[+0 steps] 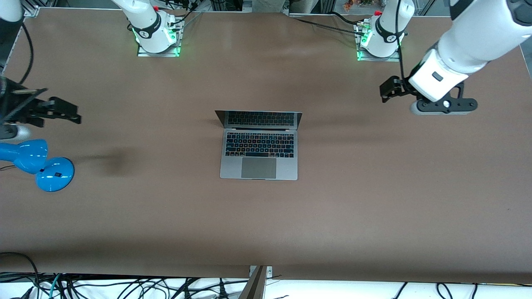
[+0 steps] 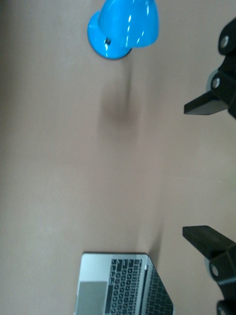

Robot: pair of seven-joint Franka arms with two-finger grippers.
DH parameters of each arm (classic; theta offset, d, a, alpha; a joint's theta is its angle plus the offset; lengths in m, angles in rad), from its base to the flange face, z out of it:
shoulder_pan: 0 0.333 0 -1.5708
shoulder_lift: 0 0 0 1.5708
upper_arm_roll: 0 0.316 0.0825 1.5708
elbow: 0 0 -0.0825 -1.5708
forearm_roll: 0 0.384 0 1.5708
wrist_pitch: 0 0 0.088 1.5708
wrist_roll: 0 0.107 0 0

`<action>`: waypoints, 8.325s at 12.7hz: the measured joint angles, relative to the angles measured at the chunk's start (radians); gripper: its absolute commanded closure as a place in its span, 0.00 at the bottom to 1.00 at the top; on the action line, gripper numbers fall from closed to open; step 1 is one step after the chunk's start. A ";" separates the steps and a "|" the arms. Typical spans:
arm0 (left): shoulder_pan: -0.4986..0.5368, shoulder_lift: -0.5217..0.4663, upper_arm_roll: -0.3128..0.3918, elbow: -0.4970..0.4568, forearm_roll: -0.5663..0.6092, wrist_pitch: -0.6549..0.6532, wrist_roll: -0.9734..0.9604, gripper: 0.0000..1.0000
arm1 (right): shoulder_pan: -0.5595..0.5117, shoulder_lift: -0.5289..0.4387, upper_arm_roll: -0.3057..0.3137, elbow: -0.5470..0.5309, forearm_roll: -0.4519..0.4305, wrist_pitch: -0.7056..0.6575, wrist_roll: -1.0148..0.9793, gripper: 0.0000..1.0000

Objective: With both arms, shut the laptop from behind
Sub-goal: 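Move the right gripper and the left gripper toward the laptop screen's back, then lower both grippers behind the raised laptop screen, touching its back, then push the screen down with both grippers until the lid lies shut, then lift the right gripper off the lid while the left gripper rises away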

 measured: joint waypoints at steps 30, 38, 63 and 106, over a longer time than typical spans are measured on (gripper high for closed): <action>-0.007 0.039 -0.376 -0.319 -0.096 0.402 -0.466 1.00 | 0.281 0.254 0.325 -0.146 0.099 0.102 0.634 1.00; -0.007 0.215 -0.388 -0.267 -0.096 0.487 -0.497 1.00 | 0.307 0.316 0.324 -0.176 0.099 0.121 0.634 1.00; -0.007 0.517 -0.360 -0.012 0.051 0.552 -0.536 1.00 | 0.296 0.386 0.244 -0.177 0.049 0.441 0.531 1.00; -0.156 0.835 -0.170 0.178 0.116 0.791 -0.578 0.99 | 0.293 0.602 0.180 -0.167 -0.017 0.790 0.302 0.11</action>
